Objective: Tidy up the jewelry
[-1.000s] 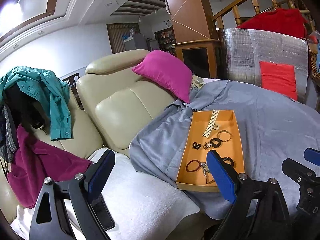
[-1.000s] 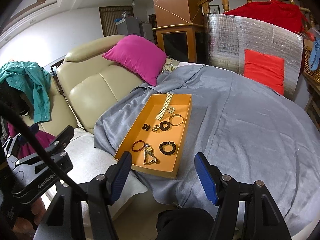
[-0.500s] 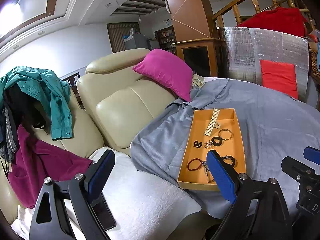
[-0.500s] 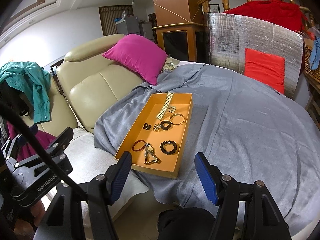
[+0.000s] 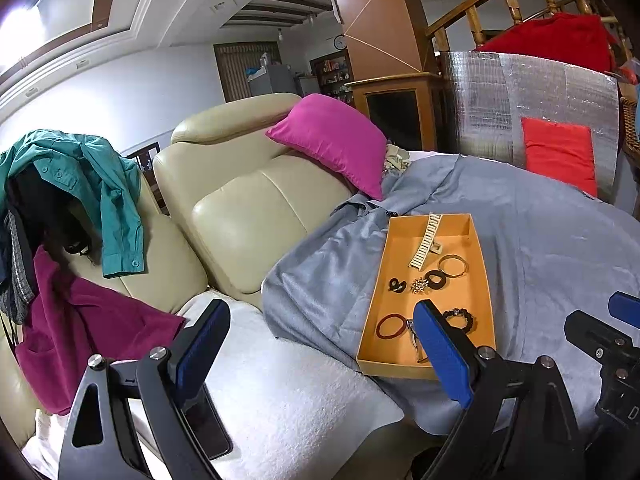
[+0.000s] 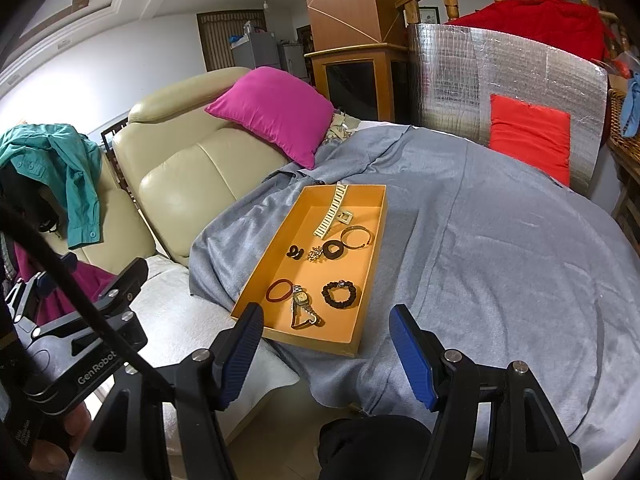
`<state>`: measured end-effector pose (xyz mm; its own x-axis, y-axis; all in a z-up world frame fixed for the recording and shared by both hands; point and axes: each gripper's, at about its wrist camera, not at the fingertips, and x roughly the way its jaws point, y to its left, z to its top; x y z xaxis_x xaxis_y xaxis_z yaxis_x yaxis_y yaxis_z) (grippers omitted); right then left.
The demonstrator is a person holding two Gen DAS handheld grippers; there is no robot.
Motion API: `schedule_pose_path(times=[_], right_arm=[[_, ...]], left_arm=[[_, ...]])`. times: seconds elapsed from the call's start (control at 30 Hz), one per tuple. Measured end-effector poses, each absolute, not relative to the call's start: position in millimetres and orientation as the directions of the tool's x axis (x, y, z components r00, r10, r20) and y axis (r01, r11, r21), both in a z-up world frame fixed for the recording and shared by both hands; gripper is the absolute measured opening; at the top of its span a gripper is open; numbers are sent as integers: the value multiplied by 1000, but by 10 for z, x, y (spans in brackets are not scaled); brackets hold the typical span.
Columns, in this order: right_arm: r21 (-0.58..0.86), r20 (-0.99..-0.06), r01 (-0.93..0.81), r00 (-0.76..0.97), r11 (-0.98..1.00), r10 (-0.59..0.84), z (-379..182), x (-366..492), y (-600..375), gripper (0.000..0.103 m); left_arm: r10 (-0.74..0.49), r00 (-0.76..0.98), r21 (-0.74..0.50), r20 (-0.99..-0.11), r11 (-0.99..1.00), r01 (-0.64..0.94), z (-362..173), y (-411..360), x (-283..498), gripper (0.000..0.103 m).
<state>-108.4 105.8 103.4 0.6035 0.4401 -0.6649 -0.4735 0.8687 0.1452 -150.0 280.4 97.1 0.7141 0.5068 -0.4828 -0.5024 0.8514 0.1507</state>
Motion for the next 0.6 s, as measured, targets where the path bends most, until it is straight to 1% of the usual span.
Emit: schedule_pose_path(times=[0.6], right_arm=[[151, -672, -471, 596, 869, 440, 991, -1067, 1089, 69]], left_arm=[[499, 712, 158, -494, 857, -491, 930, 2845, -1465, 93]])
